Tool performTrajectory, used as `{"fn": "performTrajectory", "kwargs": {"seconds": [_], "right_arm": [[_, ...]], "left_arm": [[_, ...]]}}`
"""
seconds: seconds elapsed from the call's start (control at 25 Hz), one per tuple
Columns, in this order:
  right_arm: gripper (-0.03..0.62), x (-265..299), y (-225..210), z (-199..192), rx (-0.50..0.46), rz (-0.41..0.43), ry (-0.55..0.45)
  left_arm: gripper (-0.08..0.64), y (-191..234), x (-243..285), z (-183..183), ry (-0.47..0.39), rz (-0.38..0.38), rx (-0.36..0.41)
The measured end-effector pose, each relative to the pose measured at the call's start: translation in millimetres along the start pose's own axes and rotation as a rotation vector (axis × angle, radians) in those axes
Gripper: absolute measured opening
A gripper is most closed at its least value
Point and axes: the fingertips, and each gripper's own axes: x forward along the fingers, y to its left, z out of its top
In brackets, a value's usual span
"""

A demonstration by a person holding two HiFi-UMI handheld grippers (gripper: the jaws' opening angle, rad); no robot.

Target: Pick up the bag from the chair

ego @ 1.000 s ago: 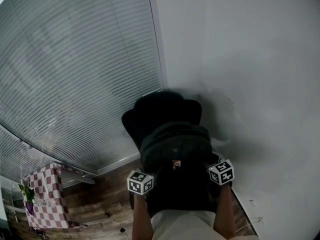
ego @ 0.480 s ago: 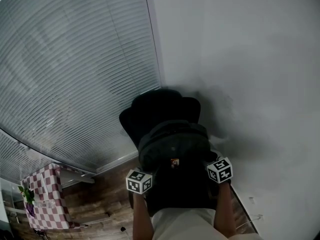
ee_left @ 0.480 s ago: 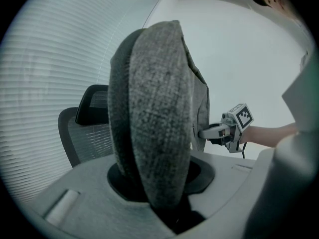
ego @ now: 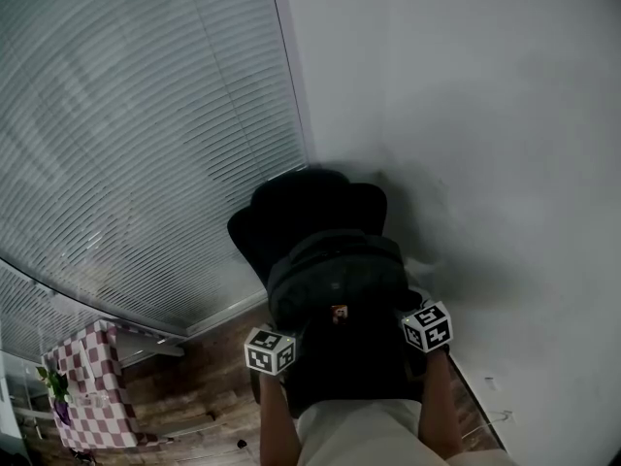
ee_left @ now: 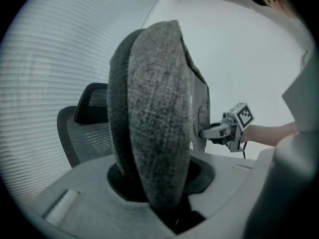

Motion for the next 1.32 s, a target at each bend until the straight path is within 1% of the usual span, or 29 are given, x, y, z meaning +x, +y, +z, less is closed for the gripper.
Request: {"fn": "performTrajectory", "kwargs": {"seconds": [0.16, 0.36, 0.52, 0.68, 0.96, 1.32], "right_arm": [[0.161, -0.5, -0.4, 3.0, -0.004, -0.005, -0.001], [0.160, -0.6, -2.3, 3.5, -0.006, -0.004, -0.008], [0.160, -0.7, -2.4, -2.1, 0.003, -0.008, -0.003], [0.160, -0.2, -0.8, -5.1, -0.009, -0.007, 0.009], [0.160, -10.9, -7.5, -4.6, 0.004, -0.017, 0.005], [0.160, -6.7, -5.6, -7.7, 0.017, -0.038, 0.016]], "left_arm": [[0.118, -0.2, -0.9, 2.9, -0.010, 0.005, 0.001], [0.118, -0.7, 0.8, 4.8, 0.000, 0.001, 0.006], [0.118, -2.1, 1.8, 1.4, 0.004, -0.004, 0.010], [0.118, -1.8, 1.2, -3.4, 0.010, -0.007, 0.004], [0.117, -13.3, 3.9, 4.4, 0.011, -0.015, 0.034], [0.117, -9.5, 6.0, -0.8, 0.021, -0.015, 0.022]]}}
